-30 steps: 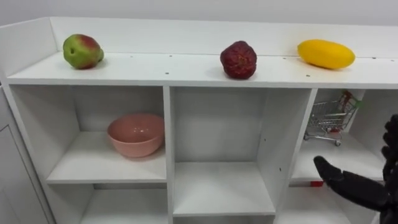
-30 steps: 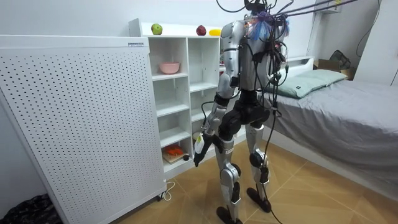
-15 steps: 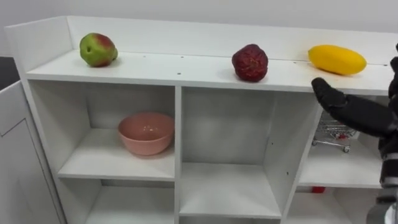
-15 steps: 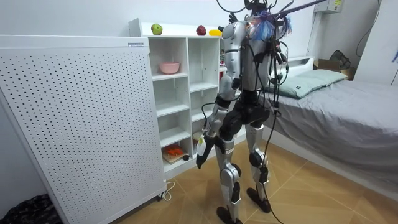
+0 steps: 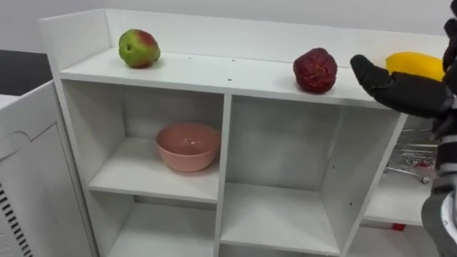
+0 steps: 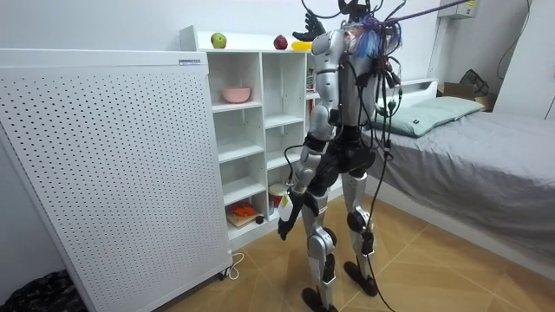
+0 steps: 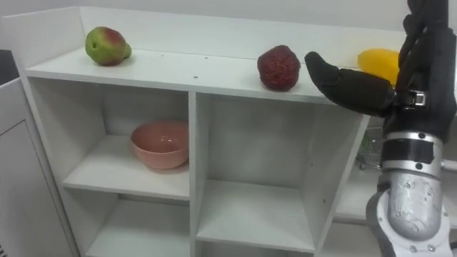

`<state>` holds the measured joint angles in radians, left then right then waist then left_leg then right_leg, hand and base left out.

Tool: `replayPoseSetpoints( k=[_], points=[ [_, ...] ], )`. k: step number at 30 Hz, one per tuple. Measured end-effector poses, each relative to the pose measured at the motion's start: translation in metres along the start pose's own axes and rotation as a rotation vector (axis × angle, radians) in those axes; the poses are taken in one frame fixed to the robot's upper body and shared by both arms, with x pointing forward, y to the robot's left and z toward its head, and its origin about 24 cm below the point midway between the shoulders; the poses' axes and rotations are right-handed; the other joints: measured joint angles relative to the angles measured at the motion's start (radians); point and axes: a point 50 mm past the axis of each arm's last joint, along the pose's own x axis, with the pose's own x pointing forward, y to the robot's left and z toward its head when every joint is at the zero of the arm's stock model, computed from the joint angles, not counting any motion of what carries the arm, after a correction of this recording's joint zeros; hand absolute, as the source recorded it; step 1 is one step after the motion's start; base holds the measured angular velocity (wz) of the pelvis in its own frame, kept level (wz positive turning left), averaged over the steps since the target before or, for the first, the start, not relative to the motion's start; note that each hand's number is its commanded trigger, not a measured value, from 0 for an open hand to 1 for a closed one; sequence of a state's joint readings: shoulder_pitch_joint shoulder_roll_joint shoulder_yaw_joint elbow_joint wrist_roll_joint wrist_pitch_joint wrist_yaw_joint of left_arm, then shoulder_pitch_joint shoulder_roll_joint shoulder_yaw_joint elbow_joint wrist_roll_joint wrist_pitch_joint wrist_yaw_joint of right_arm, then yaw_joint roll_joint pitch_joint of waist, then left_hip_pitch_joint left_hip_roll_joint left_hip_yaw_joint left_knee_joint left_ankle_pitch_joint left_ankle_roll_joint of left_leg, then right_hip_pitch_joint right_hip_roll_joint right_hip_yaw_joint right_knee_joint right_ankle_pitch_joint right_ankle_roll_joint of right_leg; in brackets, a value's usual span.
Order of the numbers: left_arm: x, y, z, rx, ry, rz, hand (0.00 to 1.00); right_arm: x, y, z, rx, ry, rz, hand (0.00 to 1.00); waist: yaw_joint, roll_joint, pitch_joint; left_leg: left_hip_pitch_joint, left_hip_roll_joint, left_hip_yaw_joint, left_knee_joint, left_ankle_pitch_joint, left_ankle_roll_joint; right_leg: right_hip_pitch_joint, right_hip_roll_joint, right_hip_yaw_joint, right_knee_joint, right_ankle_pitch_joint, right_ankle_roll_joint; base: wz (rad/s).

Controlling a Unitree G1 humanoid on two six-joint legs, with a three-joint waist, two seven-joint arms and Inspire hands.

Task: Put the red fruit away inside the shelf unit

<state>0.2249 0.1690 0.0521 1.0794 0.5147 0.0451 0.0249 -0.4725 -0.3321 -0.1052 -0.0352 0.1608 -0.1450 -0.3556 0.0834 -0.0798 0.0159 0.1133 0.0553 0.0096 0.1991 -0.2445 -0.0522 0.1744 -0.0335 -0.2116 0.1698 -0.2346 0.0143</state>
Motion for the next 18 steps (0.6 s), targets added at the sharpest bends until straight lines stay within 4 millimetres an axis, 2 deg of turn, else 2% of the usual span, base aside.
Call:
replayPoseSetpoints(
  k=[2,7,11,14,18],
  points=[
    [0.000,0.002,0.004,0.010,-0.012,-0.005,0.00,0.000,0.002,-0.007,-0.002,0.040,0.026,0.00,0.005,0.001,-0.0005,-0.002,-0.001,-0.007,0.000,0.000,0.000,-0.001,-0.001,-0.013,0.000,0.000,0.000,0.10],
    [0.001,0.005,0.011,0.047,-0.027,-0.013,0.00,0.003,0.006,-0.007,0.025,0.057,0.074,0.00,0.011,0.006,-0.0046,-0.008,-0.001,-0.017,0.000,0.000,0.000,-0.001,0.000,-0.022,0.000,0.000,0.000,0.07],
    [0.000,0.005,0.011,0.048,-0.034,-0.021,0.00,0.012,0.008,-0.007,0.043,0.061,0.114,0.00,0.024,0.006,-0.0161,-0.004,-0.002,-0.032,-0.001,0.000,0.000,0.001,0.000,-0.024,0.001,0.000,0.000,0.00],
    [-0.001,0.006,0.010,0.045,-0.038,-0.015,0.00,0.017,0.004,-0.011,0.032,0.084,0.135,0.00,0.034,-0.002,-0.0216,-0.003,-0.002,-0.049,-0.002,0.000,0.000,0.004,0.002,-0.025,0.001,0.000,0.000,0.04],
    [0.000,0.006,0.010,0.040,-0.036,-0.023,0.00,0.023,0.004,-0.015,0.064,0.121,0.154,0.00,0.034,-0.008,-0.0198,0.004,-0.002,-0.059,-0.004,0.000,0.000,0.014,0.002,-0.037,0.000,0.000,0.000,0.07]
  ],
)
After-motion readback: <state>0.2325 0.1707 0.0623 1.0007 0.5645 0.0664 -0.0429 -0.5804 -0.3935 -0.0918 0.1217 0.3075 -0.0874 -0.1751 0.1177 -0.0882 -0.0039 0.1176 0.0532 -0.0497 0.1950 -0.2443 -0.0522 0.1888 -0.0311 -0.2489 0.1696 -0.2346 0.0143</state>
